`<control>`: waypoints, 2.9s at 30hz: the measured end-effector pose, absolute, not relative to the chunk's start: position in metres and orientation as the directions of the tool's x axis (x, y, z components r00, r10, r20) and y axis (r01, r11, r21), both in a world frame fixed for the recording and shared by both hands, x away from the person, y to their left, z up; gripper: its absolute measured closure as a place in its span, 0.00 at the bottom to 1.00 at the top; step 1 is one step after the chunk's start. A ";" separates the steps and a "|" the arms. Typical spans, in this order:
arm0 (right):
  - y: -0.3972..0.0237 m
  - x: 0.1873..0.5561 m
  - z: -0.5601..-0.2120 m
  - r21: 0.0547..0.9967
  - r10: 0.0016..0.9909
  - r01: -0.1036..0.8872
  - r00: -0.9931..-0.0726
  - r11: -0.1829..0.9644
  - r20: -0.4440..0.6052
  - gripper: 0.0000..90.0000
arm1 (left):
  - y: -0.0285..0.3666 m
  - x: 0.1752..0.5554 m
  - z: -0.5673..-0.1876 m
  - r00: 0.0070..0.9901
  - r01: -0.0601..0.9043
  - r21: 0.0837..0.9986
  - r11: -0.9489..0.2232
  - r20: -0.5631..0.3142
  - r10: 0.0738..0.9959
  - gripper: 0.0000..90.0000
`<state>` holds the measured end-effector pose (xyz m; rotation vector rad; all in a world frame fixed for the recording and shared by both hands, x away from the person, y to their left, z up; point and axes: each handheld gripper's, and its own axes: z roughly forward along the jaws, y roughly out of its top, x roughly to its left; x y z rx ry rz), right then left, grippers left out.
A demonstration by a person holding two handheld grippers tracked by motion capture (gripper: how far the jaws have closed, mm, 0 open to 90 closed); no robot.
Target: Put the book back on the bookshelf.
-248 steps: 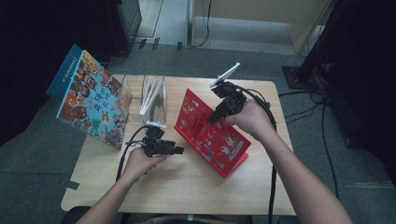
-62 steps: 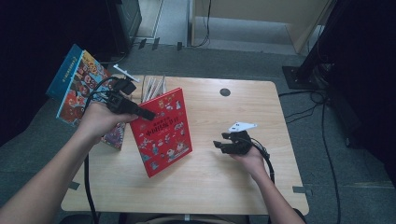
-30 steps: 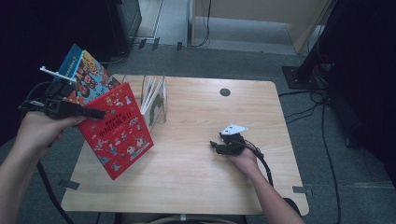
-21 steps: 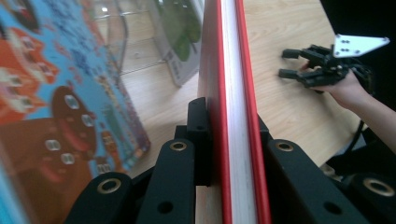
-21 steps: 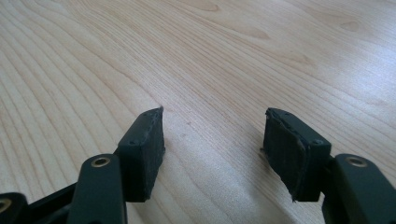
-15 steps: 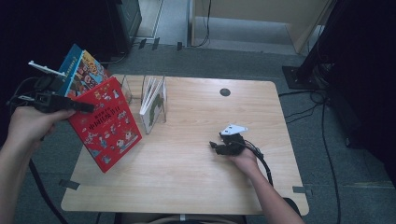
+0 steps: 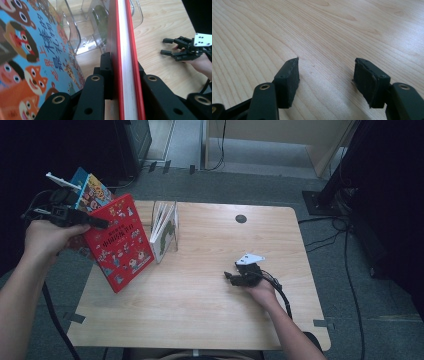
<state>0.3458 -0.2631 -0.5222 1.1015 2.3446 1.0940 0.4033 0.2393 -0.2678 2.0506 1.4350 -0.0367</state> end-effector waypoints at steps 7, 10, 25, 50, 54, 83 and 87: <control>-0.263 0.346 -0.522 0.758 0.762 0.510 -0.647 0.406 0.027 0.41 | 0.239 0.418 -0.272 0.378 0.859 0.481 -0.174 -0.367 0.850 0.89; -0.263 0.346 -0.522 0.758 0.761 0.510 -0.648 0.407 0.027 0.41 | 0.237 0.422 -0.272 0.371 0.861 0.478 -0.173 -0.358 0.857 0.89; -0.262 0.342 -0.522 0.759 0.767 0.511 -0.641 0.404 0.023 0.40 | 0.224 0.445 -0.281 0.351 0.863 0.477 -0.166 -0.330 0.876 0.89; -0.260 0.341 -0.522 0.758 0.764 0.510 -0.645 0.406 0.025 0.40 | 0.225 0.460 -0.279 0.351 0.898 0.387 -0.208 -0.346 0.870 0.87; -0.260 0.341 -0.522 0.758 0.764 0.510 -0.645 0.406 0.024 0.40 | 0.220 0.460 -0.276 0.375 0.899 0.354 -0.256 -0.322 0.870 0.86; -0.260 0.342 -0.522 0.759 0.765 0.510 -0.644 0.405 0.024 0.40 | 0.211 0.464 -0.279 0.389 0.914 0.247 -0.322 -0.302 0.871 0.88; -0.260 0.342 -0.522 0.759 0.765 0.510 -0.644 0.405 0.024 0.40 | 0.215 0.465 -0.273 0.361 0.922 0.262 -0.284 -0.318 0.877 0.88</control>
